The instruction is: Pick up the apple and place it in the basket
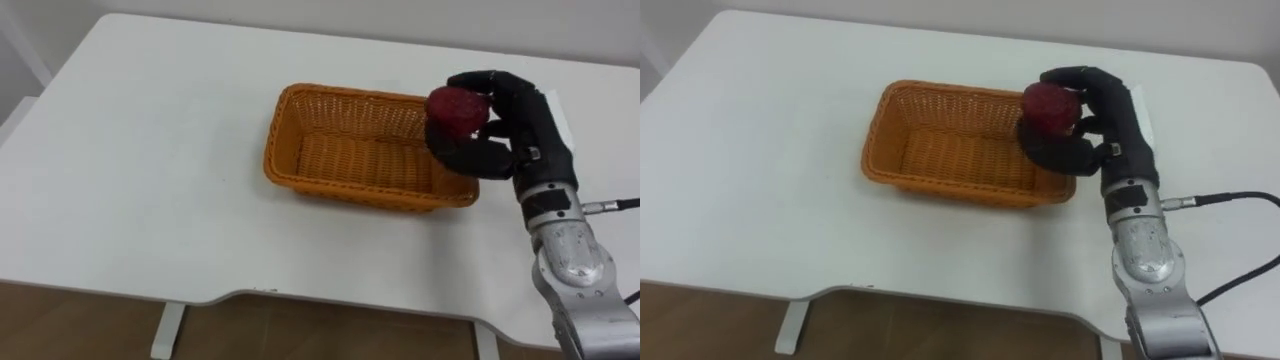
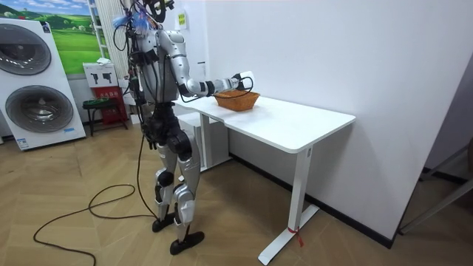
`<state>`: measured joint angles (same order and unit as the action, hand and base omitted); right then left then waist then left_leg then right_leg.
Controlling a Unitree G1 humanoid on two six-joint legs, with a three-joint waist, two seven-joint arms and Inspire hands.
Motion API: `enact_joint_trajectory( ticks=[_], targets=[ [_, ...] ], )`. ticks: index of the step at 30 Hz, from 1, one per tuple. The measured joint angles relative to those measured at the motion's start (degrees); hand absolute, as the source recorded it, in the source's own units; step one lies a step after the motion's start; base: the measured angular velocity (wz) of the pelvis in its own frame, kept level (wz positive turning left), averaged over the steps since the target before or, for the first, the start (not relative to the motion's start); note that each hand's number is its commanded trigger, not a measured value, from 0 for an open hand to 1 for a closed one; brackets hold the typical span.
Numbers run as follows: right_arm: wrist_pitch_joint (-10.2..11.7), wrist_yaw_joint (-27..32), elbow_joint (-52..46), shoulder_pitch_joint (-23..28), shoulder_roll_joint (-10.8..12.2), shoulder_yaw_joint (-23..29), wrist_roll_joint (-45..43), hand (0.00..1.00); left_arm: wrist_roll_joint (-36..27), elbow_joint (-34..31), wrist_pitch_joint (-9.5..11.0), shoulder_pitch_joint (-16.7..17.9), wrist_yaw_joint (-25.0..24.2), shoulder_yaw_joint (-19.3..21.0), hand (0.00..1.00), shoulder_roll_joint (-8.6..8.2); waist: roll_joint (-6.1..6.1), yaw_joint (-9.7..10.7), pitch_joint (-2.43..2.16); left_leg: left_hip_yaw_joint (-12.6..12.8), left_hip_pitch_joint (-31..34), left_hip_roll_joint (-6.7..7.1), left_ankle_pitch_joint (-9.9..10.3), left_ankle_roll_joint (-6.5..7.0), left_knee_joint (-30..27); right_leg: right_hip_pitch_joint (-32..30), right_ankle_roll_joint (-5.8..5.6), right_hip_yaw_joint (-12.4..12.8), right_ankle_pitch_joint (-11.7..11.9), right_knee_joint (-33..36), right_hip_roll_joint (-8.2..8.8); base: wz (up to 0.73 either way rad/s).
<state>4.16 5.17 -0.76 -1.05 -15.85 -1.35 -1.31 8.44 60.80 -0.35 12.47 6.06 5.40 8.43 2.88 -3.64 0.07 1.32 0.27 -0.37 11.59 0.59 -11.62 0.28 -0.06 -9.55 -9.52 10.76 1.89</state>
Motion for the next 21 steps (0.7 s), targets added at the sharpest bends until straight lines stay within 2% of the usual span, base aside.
enact_joint_trajectory(
  ticks=[14,21],
  targets=[
    [0.00,-2.39,0.00,-0.01,0.01,0.00,-1.57,0.00,-0.06,-0.01,0.29,-0.44,-0.02,0.00,0.00,-0.83,-0.70,-0.16,0.20,0.00,-0.07,0.02,0.00,0.00,0.08,0.28,0.00,-0.05,0.03,-0.08,-0.01,0.00],
    [0.00,-2.64,0.00,-0.01,0.01,0.00,-2.76,0.00,-0.24,0.00,0.31,-0.44,-0.06,0.00,0.00,-0.84,-0.93,-0.18,0.13,-0.01,-0.15,0.02,0.00,0.00,0.26,0.28,0.00,-0.05,0.03,-0.11,-0.02,0.00]
  ],
)
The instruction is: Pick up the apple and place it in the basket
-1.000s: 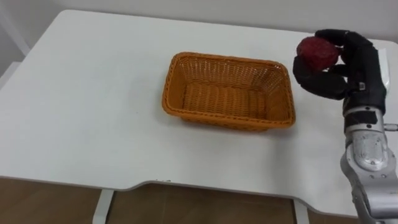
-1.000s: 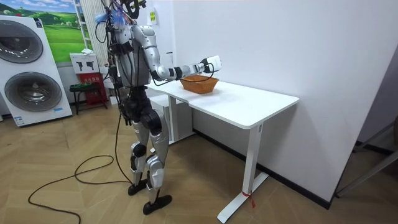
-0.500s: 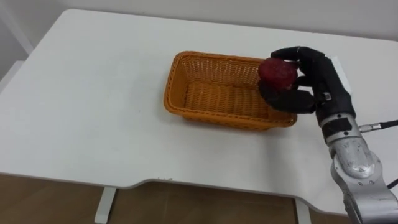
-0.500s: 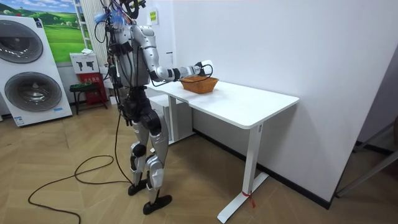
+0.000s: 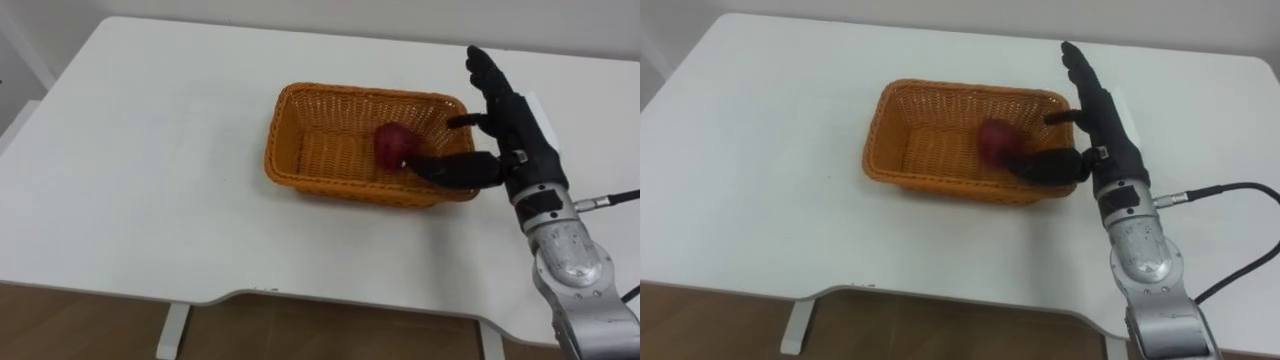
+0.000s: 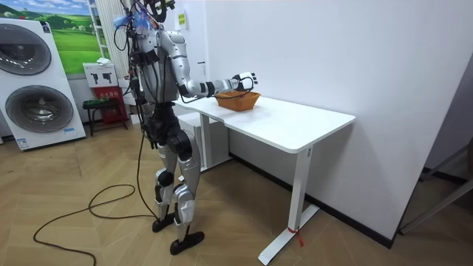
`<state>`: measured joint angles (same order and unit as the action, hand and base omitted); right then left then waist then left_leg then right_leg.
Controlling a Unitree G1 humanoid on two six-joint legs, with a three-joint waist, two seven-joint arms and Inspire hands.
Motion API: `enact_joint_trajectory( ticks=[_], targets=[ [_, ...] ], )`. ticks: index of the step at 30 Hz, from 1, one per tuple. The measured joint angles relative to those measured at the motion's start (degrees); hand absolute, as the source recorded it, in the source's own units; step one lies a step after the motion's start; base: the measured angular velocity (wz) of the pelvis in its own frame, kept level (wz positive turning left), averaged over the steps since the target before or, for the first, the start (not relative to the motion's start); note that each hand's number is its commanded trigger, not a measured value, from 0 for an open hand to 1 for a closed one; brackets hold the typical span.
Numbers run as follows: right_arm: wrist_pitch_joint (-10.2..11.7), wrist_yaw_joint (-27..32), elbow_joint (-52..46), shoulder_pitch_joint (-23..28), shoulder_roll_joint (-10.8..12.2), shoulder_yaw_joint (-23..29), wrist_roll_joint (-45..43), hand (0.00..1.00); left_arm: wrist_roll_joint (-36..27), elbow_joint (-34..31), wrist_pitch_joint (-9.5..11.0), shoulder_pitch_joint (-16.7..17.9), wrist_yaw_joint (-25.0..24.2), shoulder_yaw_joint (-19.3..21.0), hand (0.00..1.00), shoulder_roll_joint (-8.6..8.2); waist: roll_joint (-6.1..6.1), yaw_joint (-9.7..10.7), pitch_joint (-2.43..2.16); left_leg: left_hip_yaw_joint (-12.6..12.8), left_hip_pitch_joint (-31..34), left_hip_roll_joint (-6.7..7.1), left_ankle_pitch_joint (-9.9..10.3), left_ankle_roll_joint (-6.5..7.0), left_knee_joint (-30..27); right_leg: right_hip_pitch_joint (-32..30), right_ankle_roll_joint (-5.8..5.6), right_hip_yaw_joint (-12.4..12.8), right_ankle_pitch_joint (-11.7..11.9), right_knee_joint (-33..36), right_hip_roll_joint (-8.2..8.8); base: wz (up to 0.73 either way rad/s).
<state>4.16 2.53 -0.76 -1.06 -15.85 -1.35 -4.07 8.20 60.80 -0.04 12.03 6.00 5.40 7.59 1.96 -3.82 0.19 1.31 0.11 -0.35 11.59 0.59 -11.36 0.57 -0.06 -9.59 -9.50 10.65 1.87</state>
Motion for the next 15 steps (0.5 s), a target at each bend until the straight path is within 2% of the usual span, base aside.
enact_joint_trajectory(
  ticks=[4,10,13,15],
  targets=[
    [0.00,-0.13,0.00,0.00,0.03,0.02,-0.75,0.00,0.01,0.06,0.01,0.01,0.00,0.04,0.00,0.01,0.07,0.21,-0.04,0.01,-0.35,0.00,0.00,0.00,0.05,0.08,0.00,0.02,0.00,0.02,0.01,0.00],
    [0.02,1.32,-0.18,-0.02,0.16,1.46,-1.65,0.00,-0.03,0.05,0.11,0.00,-0.05,0.30,0.00,0.11,0.72,0.39,-0.38,0.00,-0.32,0.02,0.00,0.01,0.03,0.24,0.00,-0.04,0.00,0.02,0.03,0.00],
    [0.04,2.86,-0.77,-0.04,0.15,3.79,-1.36,0.00,-0.04,0.19,0.44,0.07,-0.23,0.28,0.00,0.43,1.14,0.58,-0.33,-0.04,-0.41,0.04,0.00,0.01,0.04,0.24,-0.01,-0.10,0.00,0.02,0.04,0.00],
    [0.05,5.70,-1.93,-0.04,0.13,7.78,1.64,0.00,-0.13,1.46,0.82,0.38,-0.08,0.68,0.00,0.75,1.39,0.75,-0.37,-0.05,-0.49,0.05,0.00,0.01,-0.03,0.30,-0.01,-0.06,0.00,0.04,0.04,0.00]
  ],
)
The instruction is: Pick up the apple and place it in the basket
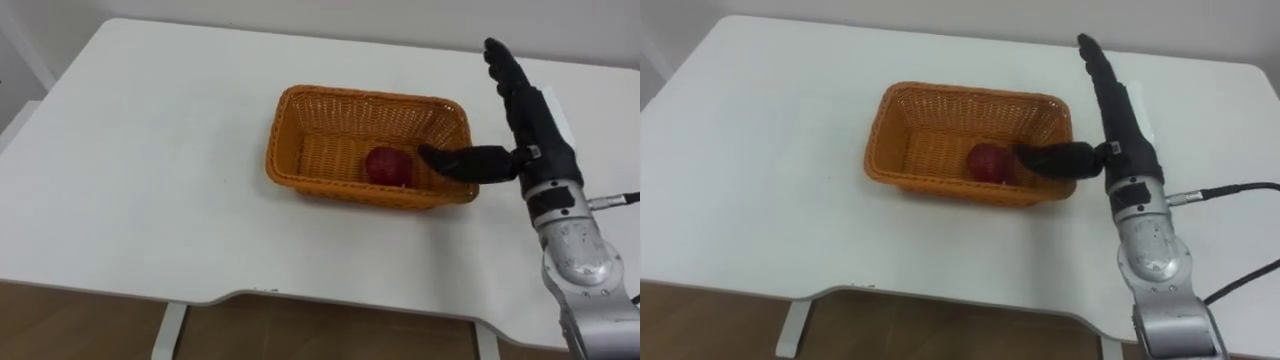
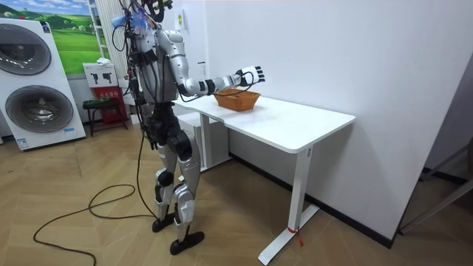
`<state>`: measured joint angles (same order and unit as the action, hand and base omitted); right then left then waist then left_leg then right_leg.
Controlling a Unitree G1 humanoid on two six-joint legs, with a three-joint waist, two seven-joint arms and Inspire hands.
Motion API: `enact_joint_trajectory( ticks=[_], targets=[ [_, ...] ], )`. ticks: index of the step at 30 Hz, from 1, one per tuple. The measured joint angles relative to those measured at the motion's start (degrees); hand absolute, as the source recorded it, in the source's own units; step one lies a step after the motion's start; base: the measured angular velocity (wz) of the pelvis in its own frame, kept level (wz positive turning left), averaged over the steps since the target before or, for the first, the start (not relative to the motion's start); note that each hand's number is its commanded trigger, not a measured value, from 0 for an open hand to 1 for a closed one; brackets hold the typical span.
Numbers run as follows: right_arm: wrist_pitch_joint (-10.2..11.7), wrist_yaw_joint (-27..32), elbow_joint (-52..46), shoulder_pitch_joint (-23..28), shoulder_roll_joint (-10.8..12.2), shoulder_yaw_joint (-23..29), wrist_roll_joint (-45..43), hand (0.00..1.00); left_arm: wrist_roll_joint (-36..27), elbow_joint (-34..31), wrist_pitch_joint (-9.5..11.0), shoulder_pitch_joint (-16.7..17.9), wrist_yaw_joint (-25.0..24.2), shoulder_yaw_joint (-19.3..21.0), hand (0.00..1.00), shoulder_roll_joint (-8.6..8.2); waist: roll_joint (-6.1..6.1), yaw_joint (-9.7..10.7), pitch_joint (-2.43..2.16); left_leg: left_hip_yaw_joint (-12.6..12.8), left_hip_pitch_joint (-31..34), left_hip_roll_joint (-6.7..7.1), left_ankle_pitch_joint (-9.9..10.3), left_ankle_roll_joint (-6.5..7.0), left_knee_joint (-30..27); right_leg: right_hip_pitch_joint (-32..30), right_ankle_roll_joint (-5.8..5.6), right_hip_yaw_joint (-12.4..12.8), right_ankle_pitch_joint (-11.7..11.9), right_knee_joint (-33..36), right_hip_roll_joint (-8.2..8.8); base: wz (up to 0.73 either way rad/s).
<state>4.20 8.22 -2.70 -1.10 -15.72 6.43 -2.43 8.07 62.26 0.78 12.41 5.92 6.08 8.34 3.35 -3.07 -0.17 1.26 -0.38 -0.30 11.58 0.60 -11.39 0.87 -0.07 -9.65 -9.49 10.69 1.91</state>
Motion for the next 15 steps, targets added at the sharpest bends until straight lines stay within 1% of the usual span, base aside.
enact_joint_trajectory(
  ticks=[1,3,4,6,7,9,10,11,12,13,15],
  targets=[
    [0.09,1.31,-0.36,-0.04,-0.04,1.07,0.71,0.00,0.00,0.05,0.00,0.26,0.11,0.00,0.00,0.08,0.08,0.13,0.01,0.00,-0.01,0.00,0.00,0.00,-0.01,0.02,0.00,0.01,0.00,-0.01,0.00,0.00],
    [1.22,6.53,-0.55,-0.43,-0.14,5.15,3.13,0.00,0.04,0.67,0.00,1.12,0.24,0.68,0.00,0.12,0.35,0.92,-0.01,0.03,-0.28,-0.02,0.00,0.00,-0.03,0.33,0.00,-0.05,0.00,-0.05,-0.01,0.00],
    [1.30,7.73,-0.55,-0.64,-0.14,5.98,3.61,0.00,0.08,0.92,-0.01,1.34,0.33,0.70,0.00,0.14,0.37,1.36,-0.02,0.02,-0.24,-0.02,0.00,0.00,-0.05,0.34,0.00,-0.11,0.00,-0.04,-0.01,0.00],
    [1.72,13.39,-0.54,-1.08,-0.20,9.44,6.17,0.00,0.21,0.93,-0.06,2.15,1.21,0.79,0.00,0.14,0.41,2.50,0.07,0.16,-0.12,-0.05,0.00,0.00,-0.08,0.27,-0.01,-0.10,0.01,-0.06,-0.01,0.00],
    [1.83,14.84,-0.53,-1.06,-0.20,10.56,6.72,0.00,0.33,0.92,-0.07,2.28,1.27,1.18,0.00,0.12,0.40,2.80,0.08,0.14,-0.14,-0.04,0.00,0.00,-0.10,0.24,-0.02,-0.07,0.01,-0.06,0.00,0.00],
    [2.70,21.59,0.14,-1.16,-0.35,16.32,9.91,0.00,0.05,0.90,-0.09,2.50,1.32,3.31,0.00,0.04,0.14,3.18,0.24,0.16,-0.08,-0.04,0.01,0.01,-0.10,0.23,-0.04,0.04,0.03,-0.05,-0.02,0.00],
    [2.98,23.48,0.57,-1.23,-0.48,17.69,10.74,0.00,0.03,0.86,-0.09,2.52,1.33,3.68,0.00,0.05,0.04,3.32,0.28,0.15,-0.02,-0.04,0.02,0.01,-0.12,0.23,-0.05,0.04,0.03,-0.05,-0.02,0.00],
    [4.04,27.20,2.08,-1.32,-0.74,20.31,11.75,0.00,0.04,0.81,-0.08,2.64,1.40,4.40,0.00,0.01,-0.08,3.90,0.30,0.08,0.07,-0.03,0.02,0.01,-0.11,0.15,-0.05,0.00,0.03,-0.04,-0.02,0.00],
    [4.13,30.75,3.25,-1.26,-0.77,22.31,12.44,0.00,0.04,0.83,-0.10,2.85,1.82,4.89,0.00,-0.07,-0.17,4.59,0.33,0.06,0.09,-0.03,0.02,0.00,0.08,0.03,-0.05,0.05,0.02,-0.04,-0.05,0.00],
    [4.14,32.62,3.87,-1.24,-0.77,23.13,12.81,0.00,0.03,0.83,-0.18,2.95,2.30,4.96,0.00,-0.15,-0.19,4.86,0.33,0.12,0.12,-0.04,0.02,0.00,0.09,-0.04,-0.05,0.14,0.02,-0.03,-0.07,-0.05],
    [4.42,39.58,5.98,-1.16,-0.78,26.43,15.65,0.00,0.01,0.77,-0.82,3.19,2.78,4.95,0.00,-0.36,-0.56,6.06,0.18,0.30,0.18,-0.02,0.02,0.01,0.19,-0.19,-0.08,0.28,0.00,-0.06,-0.08,-0.05]
  ],
)
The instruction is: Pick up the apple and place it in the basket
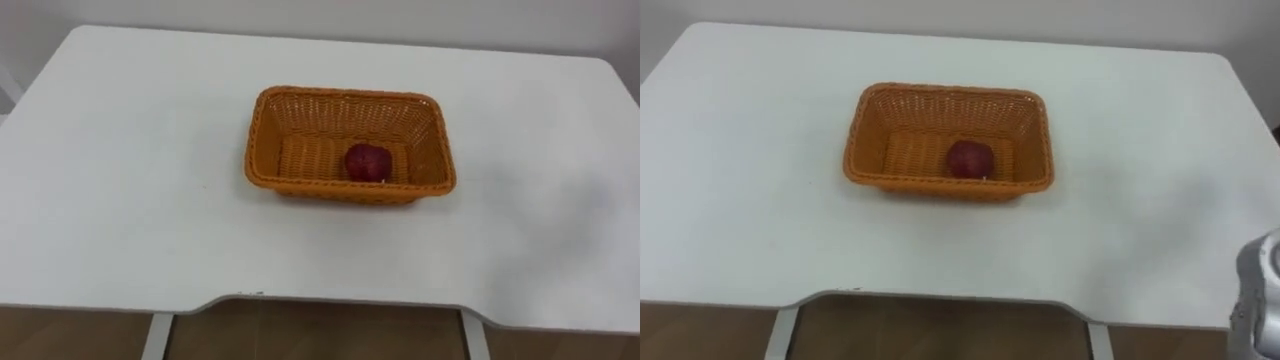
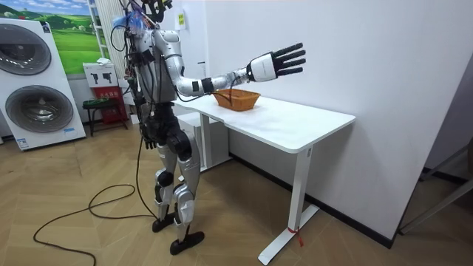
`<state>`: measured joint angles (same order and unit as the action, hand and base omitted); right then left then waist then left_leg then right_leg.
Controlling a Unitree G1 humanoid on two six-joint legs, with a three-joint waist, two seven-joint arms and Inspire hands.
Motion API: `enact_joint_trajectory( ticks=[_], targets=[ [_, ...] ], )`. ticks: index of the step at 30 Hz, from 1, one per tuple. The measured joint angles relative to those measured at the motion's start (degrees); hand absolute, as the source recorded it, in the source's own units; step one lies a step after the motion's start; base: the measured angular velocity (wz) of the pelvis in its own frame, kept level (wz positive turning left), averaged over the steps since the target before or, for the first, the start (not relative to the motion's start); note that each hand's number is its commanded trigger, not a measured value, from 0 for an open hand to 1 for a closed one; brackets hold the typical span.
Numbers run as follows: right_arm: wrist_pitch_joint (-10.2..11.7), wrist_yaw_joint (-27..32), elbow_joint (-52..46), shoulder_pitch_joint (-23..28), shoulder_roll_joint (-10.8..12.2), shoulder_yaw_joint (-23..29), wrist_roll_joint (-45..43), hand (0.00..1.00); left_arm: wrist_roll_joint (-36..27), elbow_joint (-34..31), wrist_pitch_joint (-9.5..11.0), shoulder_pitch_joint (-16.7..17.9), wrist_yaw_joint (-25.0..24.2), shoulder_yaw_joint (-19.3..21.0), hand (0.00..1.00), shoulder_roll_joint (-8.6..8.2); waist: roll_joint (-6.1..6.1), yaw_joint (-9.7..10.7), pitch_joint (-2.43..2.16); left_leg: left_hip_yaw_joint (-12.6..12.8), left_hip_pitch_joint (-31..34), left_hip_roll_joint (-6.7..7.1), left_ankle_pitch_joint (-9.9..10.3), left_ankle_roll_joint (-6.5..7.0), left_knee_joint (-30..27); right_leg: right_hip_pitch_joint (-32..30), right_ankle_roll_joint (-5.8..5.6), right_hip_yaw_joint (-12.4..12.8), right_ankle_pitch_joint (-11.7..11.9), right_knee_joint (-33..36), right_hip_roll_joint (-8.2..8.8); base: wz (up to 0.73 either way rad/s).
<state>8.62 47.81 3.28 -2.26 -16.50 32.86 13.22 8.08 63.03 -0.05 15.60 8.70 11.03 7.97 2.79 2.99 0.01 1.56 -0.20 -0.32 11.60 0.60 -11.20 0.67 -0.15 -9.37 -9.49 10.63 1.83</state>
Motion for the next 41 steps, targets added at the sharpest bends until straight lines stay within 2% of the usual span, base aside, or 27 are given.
enact_joint_trajectory(
  ticks=[3,7,8,13,16,18,22,24,29,30,32,38,41],
  targets=[
    [0.09,4.48,7.65,0.00,-0.63,3.24,6.39,0.00,0.11,-1.89,-0.83,0.09,0.61,0.01,0.00,0.08,0.25,1.66,-0.08,0.07,0.33,0.00,0.00,0.00,-0.17,-0.17,-0.01,0.02,-0.01,-0.05,0.00,0.00],
    [-0.18,6.30,18.98,0.29,-0.66,6.41,14.95,0.00,-0.05,-3.23,-1.57,-0.23,0.76,0.21,0.00,0.18,0.07,3.16,-0.16,-0.02,0.72,0.04,-0.03,0.04,-0.20,-0.46,-0.02,-0.04,-0.01,-0.02,0.03,0.00],
    [-0.68,6.01,23.57,0.66,-0.67,7.27,17.24,0.00,0.23,-3.52,-1.87,-0.36,0.75,0.46,0.00,0.17,-0.07,3.63,-0.19,-0.02,0.78,0.05,-0.03,0.04,-0.21,-0.54,-0.02,-0.04,-0.01,-0.06,0.03,0.00],
    [-2.84,1.92,43.62,3.17,-0.56,8.98,27.73,0.00,0.42,-4.81,-2.74,-0.54,0.27,3.36,0.00,-0.13,-0.50,3.41,-0.45,0.05,0.94,0.12,-0.03,0.04,-0.18,-0.81,-0.11,0.48,-0.19,-0.03,0.05,-0.01],
    [-5.22,-2.51,53.06,5.41,1.76,8.74,26.89,0.00,0.65,-4.83,-3.30,-0.82,-1.25,4.48,0.00,-0.12,-0.78,3.14,-0.61,0.03,0.67,0.22,-0.03,0.04,-0.12,-0.56,-0.12,0.67,-0.51,0.06,0.15,0.00],
    [-7.85,-5.55,57.48,6.48,3.28,5.39,25.68,0.00,0.54,-4.83,-3.71,-1.02,-2.29,4.54,0.00,-0.22,-0.77,2.01,-0.56,0.79,0.33,0.14,-0.04,0.05,-0.10,-0.93,-0.10,1.44,-0.64,0.60,0.05,-0.16],
    [-9.91,-12.48,63.50,8.55,4.09,-5.07,16.58,0.00,0.34,-4.83,-3.89,-0.98,-3.32,4.33,0.00,-0.22,-0.12,0.18,-0.15,1.21,-0.40,0.11,-0.01,0.05,-0.06,-0.87,-0.12,1.94,-0.76,0.49,0.04,-0.07],
    [-10.30,-16.78,65.76,9.30,4.74,-12.04,10.47,0.00,0.41,-4.61,-4.42,-1.09,-3.35,3.78,0.00,-0.22,-0.07,-1.18,-0.17,1.38,-0.58,0.00,0.00,0.06,0.30,-0.88,-0.15,2.09,-0.60,0.13,-0.11,-0.05],
    [-12.03,-25.38,68.41,9.09,7.05,-16.30,4.06,0.00,0.51,-2.13,-5.07,-1.54,-3.40,3.41,0.00,-0.45,-0.27,-1.97,-0.04,0.62,-1.21,0.12,0.03,0.07,0.72,0.39,-0.17,1.17,-0.52,-0.23,-0.03,0.08],
    [-12.21,-27.17,69.06,9.01,7.27,-17.39,3.92,0.00,0.49,-1.39,-5.07,-1.54,-3.39,3.41,0.00,-0.49,-0.71,-2.19,-0.16,0.64,-1.23,0.12,0.04,0.07,0.80,0.38,-0.18,1.22,-0.53,-0.37,-0.05,0.06],
    [-12.43,-29.58,69.88,8.99,7.35,-18.43,3.34,0.00,0.59,-0.67,-5.64,-1.49,-3.28,3.41,0.00,-0.63,-1.32,-2.18,-0.10,0.63,-1.19,0.15,0.05,0.07,1.00,0.41,-0.18,1.18,-0.53,-0.75,-0.06,0.00],
    [-13.74,-34.11,71.22,9.40,7.68,-21.61,1.40,0.00,3.00,-0.03,-7.34,-1.47,-3.13,3.38,0.00,-0.77,-2.39,-2.14,0.14,0.80,-1.50,0.15,0.04,0.08,0.81,0.89,-0.18,1.28,-0.53,-0.85,-0.03,-0.01],
    [-13.81,-35.62,72.43,9.40,7.78,-22.68,0.79,0.00,4.03,0.10,-8.17,-1.55,-3.18,3.35,0.00,-0.91,-2.31,-2.26,0.17,0.88,-1.65,0.13,0.04,0.08,0.60,1.21,-0.13,1.32,-0.56,-1.00,-0.05,0.00]
  ],
)
